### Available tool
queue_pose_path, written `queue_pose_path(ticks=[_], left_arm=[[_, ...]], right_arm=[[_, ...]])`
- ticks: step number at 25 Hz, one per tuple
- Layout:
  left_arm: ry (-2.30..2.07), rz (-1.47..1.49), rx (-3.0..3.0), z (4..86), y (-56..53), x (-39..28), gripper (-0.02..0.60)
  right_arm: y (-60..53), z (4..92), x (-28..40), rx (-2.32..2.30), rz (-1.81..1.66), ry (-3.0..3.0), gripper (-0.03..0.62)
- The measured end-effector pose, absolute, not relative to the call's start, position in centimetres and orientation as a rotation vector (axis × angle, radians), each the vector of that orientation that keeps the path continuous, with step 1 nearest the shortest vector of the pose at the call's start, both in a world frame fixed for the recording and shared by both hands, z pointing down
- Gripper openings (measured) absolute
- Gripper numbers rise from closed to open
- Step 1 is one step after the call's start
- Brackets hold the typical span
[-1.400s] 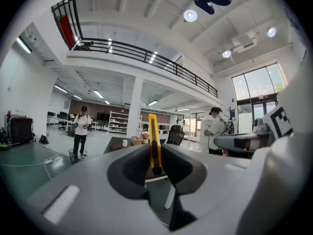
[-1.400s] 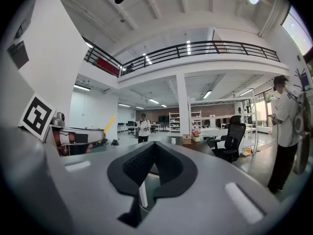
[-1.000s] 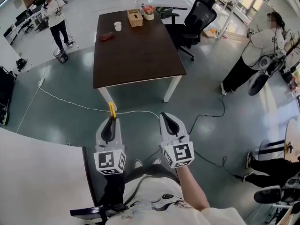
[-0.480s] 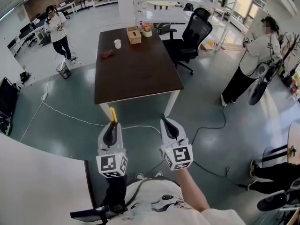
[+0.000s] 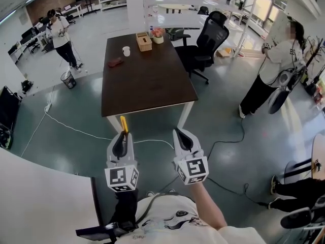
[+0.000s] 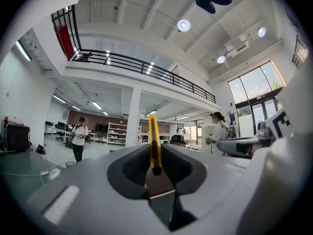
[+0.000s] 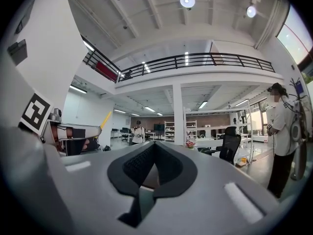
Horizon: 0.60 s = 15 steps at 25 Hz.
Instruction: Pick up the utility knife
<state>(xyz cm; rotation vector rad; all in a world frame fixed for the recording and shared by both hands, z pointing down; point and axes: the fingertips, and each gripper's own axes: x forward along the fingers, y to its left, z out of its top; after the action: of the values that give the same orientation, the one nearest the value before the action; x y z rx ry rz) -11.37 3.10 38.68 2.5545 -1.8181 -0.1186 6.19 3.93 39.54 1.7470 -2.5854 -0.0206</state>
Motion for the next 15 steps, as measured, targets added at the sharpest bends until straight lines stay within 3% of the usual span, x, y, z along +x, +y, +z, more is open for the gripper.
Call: queue_pose_path(ticks=[15], left_arm=[[-1.809, -0.097, 2.558, 38.93, 2.09, -11.04, 0.064]], right_arm=[[2.88, 39.9, 6.17, 1.738, -0.007, -2.58, -0.002]])
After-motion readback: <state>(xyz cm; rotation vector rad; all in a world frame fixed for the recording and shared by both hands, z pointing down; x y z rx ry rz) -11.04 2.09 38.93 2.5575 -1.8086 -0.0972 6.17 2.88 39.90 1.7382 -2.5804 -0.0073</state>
